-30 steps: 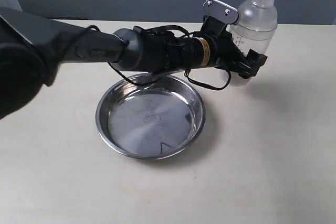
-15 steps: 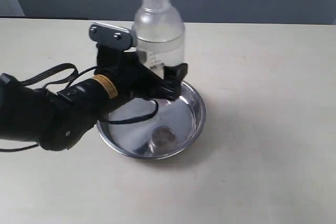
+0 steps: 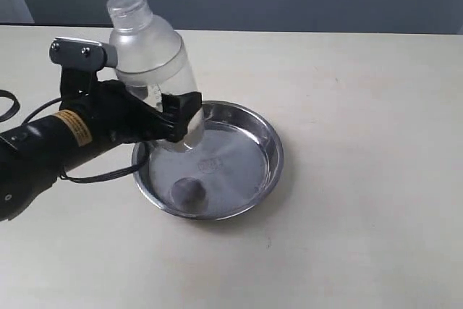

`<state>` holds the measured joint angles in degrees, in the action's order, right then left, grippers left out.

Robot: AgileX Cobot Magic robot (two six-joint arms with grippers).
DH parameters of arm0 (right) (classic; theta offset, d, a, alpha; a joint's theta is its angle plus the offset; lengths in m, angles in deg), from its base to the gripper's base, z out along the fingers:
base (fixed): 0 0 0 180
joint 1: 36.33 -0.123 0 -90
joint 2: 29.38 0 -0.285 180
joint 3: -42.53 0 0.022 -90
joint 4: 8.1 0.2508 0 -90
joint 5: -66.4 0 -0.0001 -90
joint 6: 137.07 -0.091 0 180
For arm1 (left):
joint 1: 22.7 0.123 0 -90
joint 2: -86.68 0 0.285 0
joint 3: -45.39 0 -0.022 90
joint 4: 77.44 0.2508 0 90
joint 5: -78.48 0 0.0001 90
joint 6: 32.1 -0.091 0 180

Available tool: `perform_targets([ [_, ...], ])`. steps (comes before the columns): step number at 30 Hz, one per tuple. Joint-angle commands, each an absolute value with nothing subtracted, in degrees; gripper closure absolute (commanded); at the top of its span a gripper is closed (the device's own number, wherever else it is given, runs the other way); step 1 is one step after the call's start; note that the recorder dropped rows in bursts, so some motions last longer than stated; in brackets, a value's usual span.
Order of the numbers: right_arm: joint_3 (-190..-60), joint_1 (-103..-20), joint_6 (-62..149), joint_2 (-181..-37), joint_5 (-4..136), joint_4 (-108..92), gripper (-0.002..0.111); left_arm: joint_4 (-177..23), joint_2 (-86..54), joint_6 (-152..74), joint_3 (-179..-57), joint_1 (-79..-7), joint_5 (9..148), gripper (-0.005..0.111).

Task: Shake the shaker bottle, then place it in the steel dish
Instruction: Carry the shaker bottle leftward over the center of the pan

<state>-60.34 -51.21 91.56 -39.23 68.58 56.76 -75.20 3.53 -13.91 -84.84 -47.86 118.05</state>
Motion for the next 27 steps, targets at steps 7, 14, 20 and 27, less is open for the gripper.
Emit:
perform_targets([
  [7, -60.3, -51.3, 91.8, -39.0, 68.5, 56.5, 0.109, -68.8, 16.1, -7.9, -89.0, -48.0, 122.2, 0.106],
  [14, -60.3, -51.3, 91.8, -39.0, 68.4, 56.6, 0.109, -62.8, 3.6, -10.7, -90.3, -48.6, 126.3, 0.106],
  [20, -60.3, -51.3, 91.8, -39.0, 68.7, 56.9, 0.109, -73.6, 12.4, -13.6, -88.0, -50.2, 121.7, 0.106],
  [27, -60.3, -51.3, 91.8, -39.0, 68.7, 56.9, 0.109, -73.2, -2.2, -24.4, -92.2, -52.1, 111.9, 0.106],
])
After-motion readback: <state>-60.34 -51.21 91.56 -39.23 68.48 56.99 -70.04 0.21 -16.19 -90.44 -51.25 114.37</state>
